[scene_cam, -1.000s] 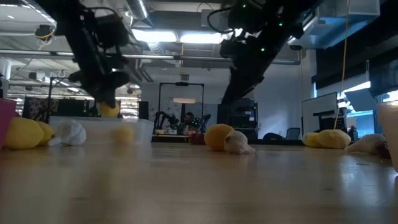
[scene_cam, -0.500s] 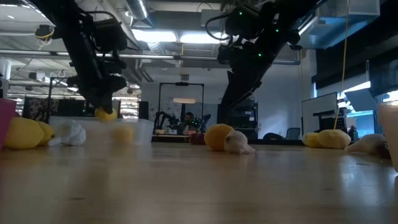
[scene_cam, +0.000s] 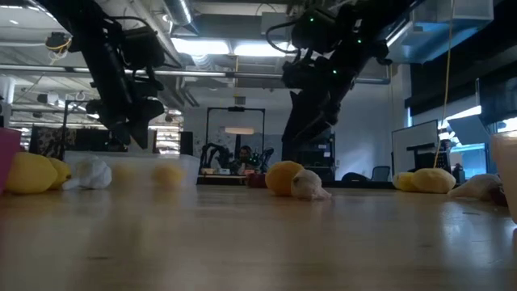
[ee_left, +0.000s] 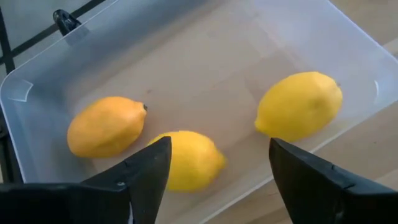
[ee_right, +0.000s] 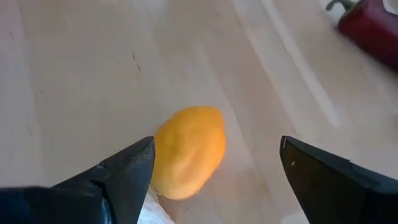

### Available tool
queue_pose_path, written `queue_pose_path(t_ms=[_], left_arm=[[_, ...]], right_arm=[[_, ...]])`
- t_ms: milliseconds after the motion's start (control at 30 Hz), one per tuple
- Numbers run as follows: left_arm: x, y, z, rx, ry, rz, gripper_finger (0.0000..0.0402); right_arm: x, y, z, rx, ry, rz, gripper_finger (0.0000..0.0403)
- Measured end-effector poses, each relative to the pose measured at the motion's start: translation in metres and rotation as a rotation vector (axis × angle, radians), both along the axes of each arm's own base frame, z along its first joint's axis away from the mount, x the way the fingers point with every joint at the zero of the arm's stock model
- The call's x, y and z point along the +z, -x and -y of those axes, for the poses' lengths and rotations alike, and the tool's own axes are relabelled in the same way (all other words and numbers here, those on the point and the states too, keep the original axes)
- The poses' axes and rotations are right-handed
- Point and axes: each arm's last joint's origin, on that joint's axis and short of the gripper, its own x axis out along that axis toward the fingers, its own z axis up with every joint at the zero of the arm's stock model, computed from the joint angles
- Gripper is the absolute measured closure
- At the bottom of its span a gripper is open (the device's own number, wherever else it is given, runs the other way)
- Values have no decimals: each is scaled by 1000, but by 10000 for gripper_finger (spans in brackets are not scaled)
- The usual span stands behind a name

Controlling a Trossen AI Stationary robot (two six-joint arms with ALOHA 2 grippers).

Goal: Sort produce into baskets
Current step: Put the yellow lemon into the left white bin

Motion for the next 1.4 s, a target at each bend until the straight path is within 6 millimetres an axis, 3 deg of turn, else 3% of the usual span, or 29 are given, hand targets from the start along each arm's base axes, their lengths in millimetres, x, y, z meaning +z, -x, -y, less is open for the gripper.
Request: queue_pose_path(t_ms=[400, 967, 1100, 1267, 1400], left_arm=[[3, -14, 11, -77, -32, 65, 135], [12, -44, 51, -232, -51, 271, 134], [16, -51, 57, -289, -78, 326, 134], [20, -57, 64, -352, -106, 362, 134], [21, -57, 66, -325, -111, 384, 134]], right_arm=[[-19, -6, -2, -105, -135, -23, 66], [-54, -14, -2, -50, -149, -120, 71], [-54, -15, -2, 2, -107, -115, 105], [-53, -17, -2, 74, -53, -107, 175], [-51, -17, -2, 106, -28, -102, 219]])
